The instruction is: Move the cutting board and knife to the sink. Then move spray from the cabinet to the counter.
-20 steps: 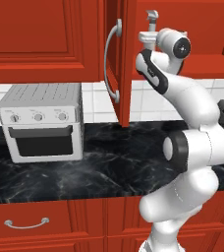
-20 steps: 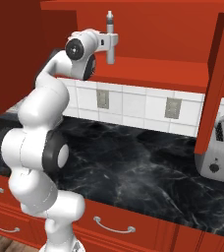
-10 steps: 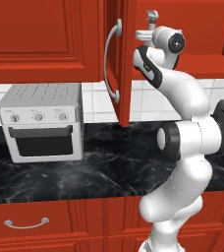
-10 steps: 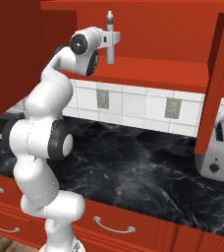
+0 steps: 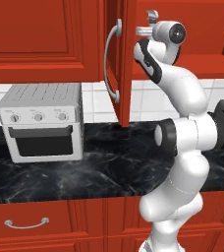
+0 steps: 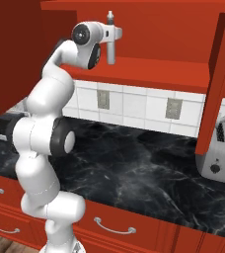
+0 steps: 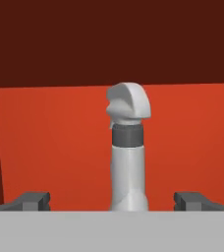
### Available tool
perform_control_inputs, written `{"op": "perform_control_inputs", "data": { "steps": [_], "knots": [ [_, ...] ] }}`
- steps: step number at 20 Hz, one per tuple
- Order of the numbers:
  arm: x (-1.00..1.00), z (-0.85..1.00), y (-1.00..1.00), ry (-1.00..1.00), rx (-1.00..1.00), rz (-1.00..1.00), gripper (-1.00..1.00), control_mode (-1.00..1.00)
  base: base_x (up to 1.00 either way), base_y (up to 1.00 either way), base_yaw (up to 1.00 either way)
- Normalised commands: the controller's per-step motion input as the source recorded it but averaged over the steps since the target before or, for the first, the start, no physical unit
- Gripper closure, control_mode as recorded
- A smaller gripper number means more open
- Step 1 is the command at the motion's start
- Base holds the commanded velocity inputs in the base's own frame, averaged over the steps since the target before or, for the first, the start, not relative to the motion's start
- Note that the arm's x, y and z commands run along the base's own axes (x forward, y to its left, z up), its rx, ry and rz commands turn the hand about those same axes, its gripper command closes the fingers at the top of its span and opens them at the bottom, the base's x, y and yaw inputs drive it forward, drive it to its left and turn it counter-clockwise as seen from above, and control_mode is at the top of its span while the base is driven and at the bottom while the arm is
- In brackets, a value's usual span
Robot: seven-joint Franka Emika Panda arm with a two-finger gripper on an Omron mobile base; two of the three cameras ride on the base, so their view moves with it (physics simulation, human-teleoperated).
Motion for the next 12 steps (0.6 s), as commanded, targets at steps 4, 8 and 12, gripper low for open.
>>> {"op": "perform_control_inputs", "data": {
  "steps": [4, 8, 12],
  "knots": [
    [0.13, 0.12, 0.0, 0.03, 0.0, 0.0, -1.0, -1.0, 0.0, 0.0, 0.0],
    [0.26, 0.0, 0.0, 0.0, 0.0, 0.0, -1.0, -1.0, 0.0, 0.0, 0.0],
    [0.29, 0.0, 0.0, 0.01, 0.0, 0.0, -1.0, -1.0, 0.0, 0.0, 0.0]
  ]
}}
